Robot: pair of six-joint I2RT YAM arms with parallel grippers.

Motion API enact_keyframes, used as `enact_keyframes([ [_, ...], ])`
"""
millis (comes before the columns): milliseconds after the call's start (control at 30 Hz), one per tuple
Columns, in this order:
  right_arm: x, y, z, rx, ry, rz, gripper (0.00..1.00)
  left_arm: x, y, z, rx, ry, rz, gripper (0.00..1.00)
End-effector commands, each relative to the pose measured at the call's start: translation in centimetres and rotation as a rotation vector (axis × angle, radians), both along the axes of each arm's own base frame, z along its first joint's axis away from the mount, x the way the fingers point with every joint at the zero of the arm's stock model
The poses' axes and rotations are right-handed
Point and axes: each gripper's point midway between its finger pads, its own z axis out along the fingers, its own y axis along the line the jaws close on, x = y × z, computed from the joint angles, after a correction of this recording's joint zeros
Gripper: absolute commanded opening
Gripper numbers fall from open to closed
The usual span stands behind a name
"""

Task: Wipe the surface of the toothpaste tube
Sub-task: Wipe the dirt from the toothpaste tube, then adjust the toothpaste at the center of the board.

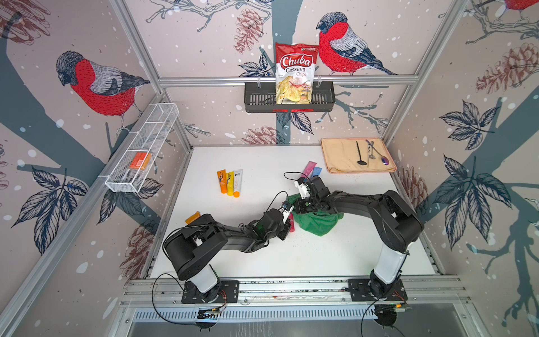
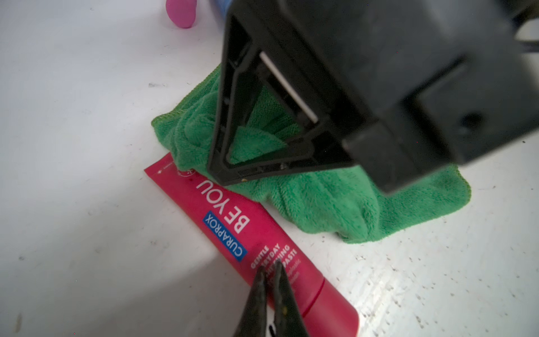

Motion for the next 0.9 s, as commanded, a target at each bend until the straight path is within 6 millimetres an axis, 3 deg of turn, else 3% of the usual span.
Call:
enact_keyframes([
  [0,1.0,-0.6,-1.1,-0.093,-0.027,-0.041,0.00,-1.0,0.9,-1.4,0.051,0.052,-0.017,0.10],
  [100,2.5,-3.8,-2.7,-0.263,-0.066,-0.147,0.00,-0.8,1.3,-1.1,0.060,0.045,0.010,0.11],
  [167,3.2,-5.9,-2.7,-0.322,-0.096,-0.213,0.00,-0.5,1.7,-0.8,0.077,0.043,0.035,0.11],
  [267,3.9,-7.9,-0.5,-0.276,-0.158,-0.294,0.00,-0.1,2.2,0.2,0.069,0.034,0.070,0.11],
  [367,4.3,-9.6,3.3,-0.180,-0.270,-0.372,0.00,0.6,2.9,1.8,0.067,0.019,0.130,0.14],
  [433,4.1,-10.9,5.6,-0.112,-0.343,-0.421,0.00,0.9,3.2,3.3,0.056,0.019,0.170,0.26],
  [500,4.1,-12.3,7.1,-0.069,-0.392,-0.469,0.00,1.3,3.2,4.6,0.034,0.033,0.215,0.46],
  [600,3.9,-14.0,7.3,-0.033,-0.415,-0.522,0.00,1.8,3.4,5.3,0.019,0.101,0.318,0.62],
  [700,3.9,-14.7,7.2,0.007,-0.397,-0.532,0.00,1.5,2.5,4.9,-0.022,0.191,0.340,0.69],
  [867,3.5,-15.2,7.6,0.033,-0.414,-0.541,0.00,0.7,1.3,2.6,-0.030,0.325,0.330,0.69],
])
